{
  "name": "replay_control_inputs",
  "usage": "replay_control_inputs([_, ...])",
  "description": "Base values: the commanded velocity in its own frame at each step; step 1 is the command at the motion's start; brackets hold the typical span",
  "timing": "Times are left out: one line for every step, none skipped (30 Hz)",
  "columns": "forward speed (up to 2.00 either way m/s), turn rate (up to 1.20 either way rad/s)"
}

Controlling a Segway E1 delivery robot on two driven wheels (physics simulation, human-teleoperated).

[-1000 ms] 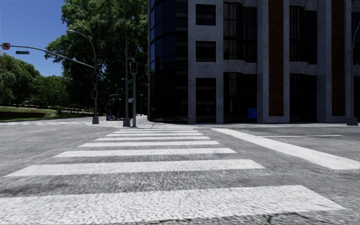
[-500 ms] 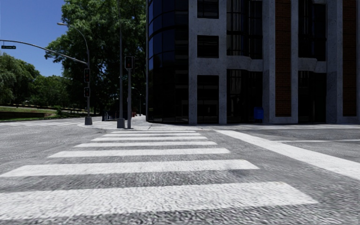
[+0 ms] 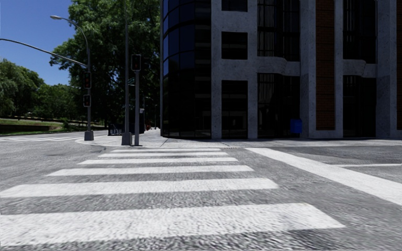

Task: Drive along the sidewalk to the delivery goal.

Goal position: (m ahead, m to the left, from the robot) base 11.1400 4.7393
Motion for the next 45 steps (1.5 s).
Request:
replay_control_inputs([2.0,0.0])
replay_control_inputs([2.0,0.0])
replay_control_inputs([2.0,0.0])
replay_control_inputs([2.0,0.0])
replay_control_inputs([2.0,0.0])
replay_control_inputs([2.0,0.0])
replay_control_inputs([2.0,0.0])
replay_control_inputs([2.0,0.0])
replay_control_inputs([2.0,0.0])
replay_control_inputs([2.0,0.0])
replay_control_inputs([2.0,0.0])
replay_control_inputs([2.0,0.0])
replay_control_inputs([2.0,0.0])
replay_control_inputs([2.0,0.0])
replay_control_inputs([2.0,0.0])
replay_control_inputs([2.0,0.0])
replay_control_inputs([2.0,0.0])
replay_control_inputs([2.0,0.0])
replay_control_inputs([2.0,0.0])
replay_control_inputs([2.0,0.0])
replay_control_inputs([2.0,0.0])
replay_control_inputs([2.0,0.0])
replay_control_inputs([2.0,0.0])
replay_control_inputs([2.0,0.0])
replay_control_inputs([2.0,0.0])
replay_control_inputs([2.0,0.0])
replay_control_inputs([2.0,0.0])
replay_control_inputs([2.0,0.0])
replay_control_inputs([2.0,0.0])
replay_control_inputs([2.0,0.0])
replay_control_inputs([2.0,0.0])
replay_control_inputs([2.0,0.0])
replay_control_inputs([2.0,0.0])
replay_control_inputs([2.0,0.0])
replay_control_inputs([2.0,0.0])
replay_control_inputs([2.0,0.0])
replay_control_inputs([2.0,0.0])
replay_control_inputs([2.0,0.0])
replay_control_inputs([2.0,0.0])
replay_control_inputs([2.0,0.0])
replay_control_inputs([2.0,0.0])
replay_control_inputs([2.0,0.0])
replay_control_inputs([2.0,0.0])
replay_control_inputs([2.0,0.0])
replay_control_inputs([2.0,0.0])
